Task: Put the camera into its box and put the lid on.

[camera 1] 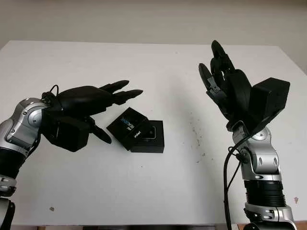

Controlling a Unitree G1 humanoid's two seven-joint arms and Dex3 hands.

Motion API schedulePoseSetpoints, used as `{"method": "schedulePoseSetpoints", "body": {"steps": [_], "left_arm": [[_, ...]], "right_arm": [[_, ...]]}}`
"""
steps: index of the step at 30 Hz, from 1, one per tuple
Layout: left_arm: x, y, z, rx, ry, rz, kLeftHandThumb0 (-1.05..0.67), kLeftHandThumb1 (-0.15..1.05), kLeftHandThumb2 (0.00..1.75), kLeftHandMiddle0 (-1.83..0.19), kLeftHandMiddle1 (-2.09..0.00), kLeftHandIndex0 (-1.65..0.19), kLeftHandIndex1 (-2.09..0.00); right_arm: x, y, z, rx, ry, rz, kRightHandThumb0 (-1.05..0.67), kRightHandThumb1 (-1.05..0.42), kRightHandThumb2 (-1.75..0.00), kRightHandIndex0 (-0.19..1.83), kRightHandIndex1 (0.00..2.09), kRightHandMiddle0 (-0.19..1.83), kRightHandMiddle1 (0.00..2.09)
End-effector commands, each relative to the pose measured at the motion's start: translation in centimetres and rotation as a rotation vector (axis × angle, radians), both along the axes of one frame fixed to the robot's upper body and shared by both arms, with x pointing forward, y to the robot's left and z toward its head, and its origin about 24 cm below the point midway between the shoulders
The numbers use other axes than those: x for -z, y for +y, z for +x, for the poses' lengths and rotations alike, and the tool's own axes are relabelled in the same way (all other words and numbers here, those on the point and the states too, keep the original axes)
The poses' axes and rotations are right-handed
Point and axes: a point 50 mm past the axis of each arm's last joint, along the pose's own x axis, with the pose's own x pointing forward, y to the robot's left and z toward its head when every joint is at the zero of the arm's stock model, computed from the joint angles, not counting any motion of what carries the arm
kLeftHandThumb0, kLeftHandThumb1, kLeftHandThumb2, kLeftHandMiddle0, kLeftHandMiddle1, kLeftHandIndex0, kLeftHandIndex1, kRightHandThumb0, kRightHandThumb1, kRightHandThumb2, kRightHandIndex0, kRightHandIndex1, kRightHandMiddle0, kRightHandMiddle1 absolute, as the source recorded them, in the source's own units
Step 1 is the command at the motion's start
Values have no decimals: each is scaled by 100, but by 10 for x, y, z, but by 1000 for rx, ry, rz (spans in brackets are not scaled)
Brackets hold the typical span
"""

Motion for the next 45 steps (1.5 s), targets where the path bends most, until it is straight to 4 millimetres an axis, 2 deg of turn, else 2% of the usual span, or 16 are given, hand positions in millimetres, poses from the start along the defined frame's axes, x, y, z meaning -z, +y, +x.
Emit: {"method": "schedulePoseSetpoints", "body": {"steps": [1,22,23,25,27,30,36,40,42,44,45], "left_arm": [[5,-5,-3,26,10,-18,-45,82,5,0,-6,4,-8],[20,-20,-5,126,32,-65,-35,84,6,-9,-17,-10,-14],[20,-20,-5,127,29,-67,-35,85,6,-6,-27,-10,-16],[21,-20,-5,130,19,-70,-32,86,5,11,-69,-6,-29],[22,-20,-5,130,7,-66,-30,86,5,17,-88,2,-50],[23,-20,-5,132,-9,-65,-28,87,6,12,-97,9,-77],[25,-20,-6,150,-33,-88,-18,95,7,-5,-114,-4,-103],[26,-20,-6,166,-33,-121,-17,103,8,-15,-143,-13,-126],[26,-19,-5,168,-35,-133,-18,104,9,-17,-171,-18,-139],[26,-19,-5,169,-35,-138,-18,105,10,-16,-181,-19,-144],[26,-19,-5,167,-33,-143,-18,105,10,-14,-177,-18,-145]], "right_arm": [[-4,-2,-1,1,-27,-15,-55,-105,-33,-14,6,-8,9],[-1,-2,-1,2,-12,-10,-55,-105,-34,-17,4,-8,8],[-1,-2,-1,3,-12,-10,-55,-105,-34,-17,4,-8,8],[0,-3,-2,1,-14,-10,-54,-105,-34,-17,4,-9,7],[0,-3,-2,1,-12,-3,-54,-105,-33,-17,4,-9,7],[0,-2,-3,-3,-10,-3,-54,-105,-34,-17,4,-9,7],[0,0,-3,5,-2,2,-54,-105,-34,-17,5,-8,7],[0,-1,-3,0,-1,-6,-54,-105,-34,-18,4,-9,7],[0,0,-3,0,1,-7,-54,-105,-34,-17,5,-8,7],[0,0,-3,-1,4,-6,-54,-105,-34,-17,5,-8,7],[0,0,-3,-2,5,-4,-54,-105,-34,-17,5,-8,7]]}}
